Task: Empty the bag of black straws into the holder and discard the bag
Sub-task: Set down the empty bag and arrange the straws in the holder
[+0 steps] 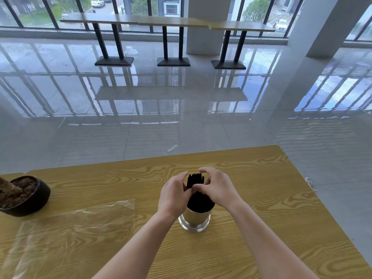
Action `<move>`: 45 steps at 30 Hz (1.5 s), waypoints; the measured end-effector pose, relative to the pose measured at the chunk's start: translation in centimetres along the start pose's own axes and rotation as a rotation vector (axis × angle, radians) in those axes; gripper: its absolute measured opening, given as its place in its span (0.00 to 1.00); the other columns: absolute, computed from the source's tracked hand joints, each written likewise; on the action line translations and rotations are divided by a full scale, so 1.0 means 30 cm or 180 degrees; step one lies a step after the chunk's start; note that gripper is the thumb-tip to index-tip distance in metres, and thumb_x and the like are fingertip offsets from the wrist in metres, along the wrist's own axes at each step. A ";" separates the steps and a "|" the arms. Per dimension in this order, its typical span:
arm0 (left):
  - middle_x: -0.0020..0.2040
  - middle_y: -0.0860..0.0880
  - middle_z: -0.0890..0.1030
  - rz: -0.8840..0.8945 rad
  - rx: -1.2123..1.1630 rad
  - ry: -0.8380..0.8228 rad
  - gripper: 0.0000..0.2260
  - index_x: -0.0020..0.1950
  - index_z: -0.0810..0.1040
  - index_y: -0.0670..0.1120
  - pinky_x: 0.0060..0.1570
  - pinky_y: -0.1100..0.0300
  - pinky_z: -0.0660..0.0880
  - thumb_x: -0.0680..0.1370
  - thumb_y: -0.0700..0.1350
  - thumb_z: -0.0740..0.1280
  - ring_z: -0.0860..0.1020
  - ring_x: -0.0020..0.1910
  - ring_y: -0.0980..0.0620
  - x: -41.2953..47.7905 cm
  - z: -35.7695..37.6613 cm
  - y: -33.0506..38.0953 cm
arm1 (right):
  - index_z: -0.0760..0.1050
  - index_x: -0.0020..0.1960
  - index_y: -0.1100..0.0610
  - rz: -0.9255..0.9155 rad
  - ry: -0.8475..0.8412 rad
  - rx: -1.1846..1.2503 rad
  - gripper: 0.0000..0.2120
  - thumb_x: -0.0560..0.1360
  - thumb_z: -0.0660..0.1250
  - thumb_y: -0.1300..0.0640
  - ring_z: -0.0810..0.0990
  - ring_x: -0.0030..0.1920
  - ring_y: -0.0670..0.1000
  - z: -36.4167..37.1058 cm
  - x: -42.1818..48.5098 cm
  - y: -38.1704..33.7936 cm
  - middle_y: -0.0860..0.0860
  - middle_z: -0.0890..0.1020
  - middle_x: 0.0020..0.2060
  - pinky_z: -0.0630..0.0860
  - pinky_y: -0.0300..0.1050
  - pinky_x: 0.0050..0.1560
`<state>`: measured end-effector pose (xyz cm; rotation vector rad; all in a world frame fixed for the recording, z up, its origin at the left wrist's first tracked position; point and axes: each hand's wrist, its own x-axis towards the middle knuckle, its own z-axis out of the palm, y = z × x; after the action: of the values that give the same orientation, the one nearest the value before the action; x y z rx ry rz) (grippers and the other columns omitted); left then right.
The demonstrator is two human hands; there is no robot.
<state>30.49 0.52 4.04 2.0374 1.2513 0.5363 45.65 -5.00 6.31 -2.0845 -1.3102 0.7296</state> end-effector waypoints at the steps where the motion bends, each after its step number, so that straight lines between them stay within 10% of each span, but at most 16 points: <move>1: 0.52 0.49 0.82 0.0017 -0.0011 0.0107 0.26 0.73 0.71 0.49 0.54 0.57 0.75 0.77 0.50 0.72 0.79 0.51 0.50 -0.005 0.003 -0.005 | 0.74 0.68 0.47 -0.0034 0.0104 -0.0015 0.30 0.69 0.78 0.46 0.81 0.41 0.43 -0.001 -0.008 0.010 0.45 0.81 0.37 0.74 0.36 0.42; 10: 0.49 0.51 0.81 0.0217 -0.0058 0.0484 0.21 0.71 0.75 0.47 0.50 0.60 0.72 0.79 0.49 0.70 0.78 0.48 0.51 -0.037 0.021 -0.002 | 0.73 0.71 0.52 0.0027 0.0305 -0.0801 0.27 0.75 0.70 0.44 0.81 0.51 0.51 0.017 -0.069 0.068 0.48 0.82 0.48 0.77 0.47 0.49; 15: 0.48 0.49 0.81 0.0603 0.0227 0.0539 0.21 0.72 0.74 0.47 0.44 0.58 0.75 0.79 0.42 0.69 0.79 0.46 0.49 -0.057 0.022 0.009 | 0.77 0.55 0.47 -0.0186 0.0353 -0.1119 0.10 0.77 0.66 0.44 0.75 0.41 0.50 0.045 -0.070 0.045 0.43 0.72 0.39 0.66 0.41 0.35; 24: 0.43 0.50 0.79 0.0630 0.0303 0.0699 0.15 0.67 0.79 0.45 0.37 0.61 0.69 0.79 0.43 0.69 0.77 0.41 0.50 -0.040 0.014 0.019 | 0.59 0.77 0.39 -0.0473 0.0429 -0.1079 0.32 0.76 0.67 0.44 0.77 0.50 0.48 0.044 -0.057 0.058 0.45 0.74 0.50 0.72 0.40 0.44; 33: 0.47 0.51 0.85 0.0112 -0.0488 0.0633 0.12 0.60 0.84 0.47 0.52 0.57 0.77 0.76 0.44 0.73 0.81 0.48 0.52 0.001 0.016 0.013 | 0.77 0.66 0.50 -0.0679 0.0513 -0.0690 0.19 0.76 0.71 0.54 0.80 0.52 0.51 0.035 -0.029 0.040 0.49 0.81 0.52 0.74 0.41 0.52; 45: 0.47 0.53 0.84 0.0056 -0.0550 0.0880 0.18 0.65 0.80 0.46 0.48 0.57 0.79 0.75 0.43 0.74 0.80 0.40 0.56 -0.037 0.011 -0.006 | 0.78 0.66 0.57 -0.0549 0.1023 0.0001 0.17 0.78 0.68 0.65 0.84 0.45 0.46 -0.002 -0.096 0.060 0.50 0.84 0.54 0.82 0.40 0.48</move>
<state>30.08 -0.51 3.68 1.8762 1.2955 0.9273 45.71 -8.30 5.50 -1.9590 -1.2840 0.3050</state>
